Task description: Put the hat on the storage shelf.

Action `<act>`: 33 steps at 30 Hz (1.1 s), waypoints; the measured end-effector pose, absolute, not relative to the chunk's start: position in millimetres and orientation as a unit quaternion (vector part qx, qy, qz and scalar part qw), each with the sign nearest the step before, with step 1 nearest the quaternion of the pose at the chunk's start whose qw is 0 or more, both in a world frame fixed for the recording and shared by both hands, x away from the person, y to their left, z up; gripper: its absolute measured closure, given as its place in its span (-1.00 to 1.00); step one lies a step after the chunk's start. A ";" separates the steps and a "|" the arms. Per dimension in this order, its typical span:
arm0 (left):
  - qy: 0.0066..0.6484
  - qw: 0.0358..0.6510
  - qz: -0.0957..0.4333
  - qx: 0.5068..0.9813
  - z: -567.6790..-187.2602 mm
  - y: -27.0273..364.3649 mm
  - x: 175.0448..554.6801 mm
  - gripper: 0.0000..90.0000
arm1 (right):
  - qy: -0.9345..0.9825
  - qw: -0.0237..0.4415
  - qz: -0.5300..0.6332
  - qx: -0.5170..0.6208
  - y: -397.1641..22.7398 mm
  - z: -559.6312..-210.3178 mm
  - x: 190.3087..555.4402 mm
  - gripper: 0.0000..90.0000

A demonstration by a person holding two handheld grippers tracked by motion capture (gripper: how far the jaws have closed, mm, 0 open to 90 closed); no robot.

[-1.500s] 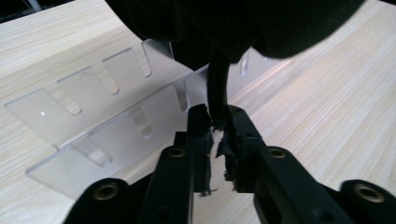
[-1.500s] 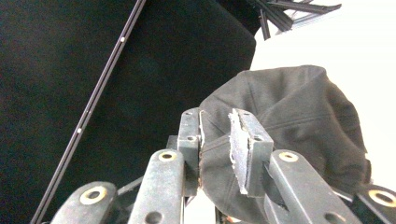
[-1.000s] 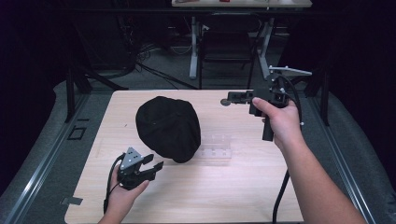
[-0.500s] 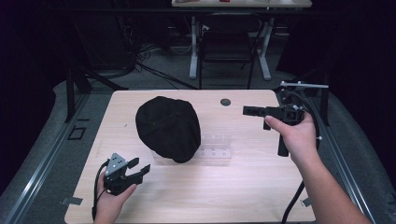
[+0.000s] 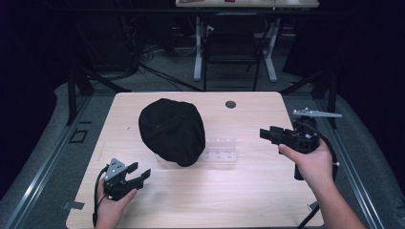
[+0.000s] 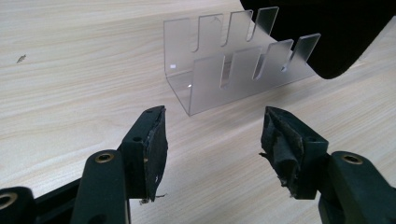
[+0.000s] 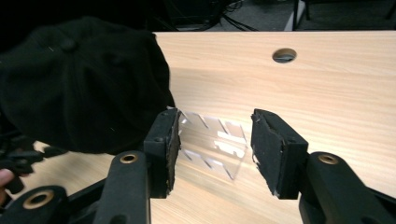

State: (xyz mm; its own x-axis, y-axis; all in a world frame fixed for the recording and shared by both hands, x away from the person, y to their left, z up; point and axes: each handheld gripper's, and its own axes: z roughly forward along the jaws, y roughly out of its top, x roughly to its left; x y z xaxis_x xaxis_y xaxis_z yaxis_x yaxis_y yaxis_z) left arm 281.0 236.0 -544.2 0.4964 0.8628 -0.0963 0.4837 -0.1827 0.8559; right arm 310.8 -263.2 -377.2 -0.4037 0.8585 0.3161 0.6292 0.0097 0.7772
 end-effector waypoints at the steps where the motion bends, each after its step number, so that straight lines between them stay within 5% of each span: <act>1: 0.455 0.449 0.211 0.739 -544.2 236.0 281.0 -0.09 | 0.700 0.124 0.461 0.532 -263.2 -377.2 310.8 0.13; 33: 0.450 0.447 0.209 0.745 -550.6 232.3 279.1 -0.02 | 0.701 0.197 0.412 0.548 -279.3 -506.3 264.9 0.04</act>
State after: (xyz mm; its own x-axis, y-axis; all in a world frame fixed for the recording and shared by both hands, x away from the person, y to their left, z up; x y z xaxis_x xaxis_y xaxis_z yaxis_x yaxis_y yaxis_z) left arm 279.1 232.3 -550.6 0.5079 0.8566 -0.0911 0.4833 -0.1958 0.8533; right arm 264.9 -279.3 -506.3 -0.3226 0.9302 0.1751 0.6052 0.0605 0.7937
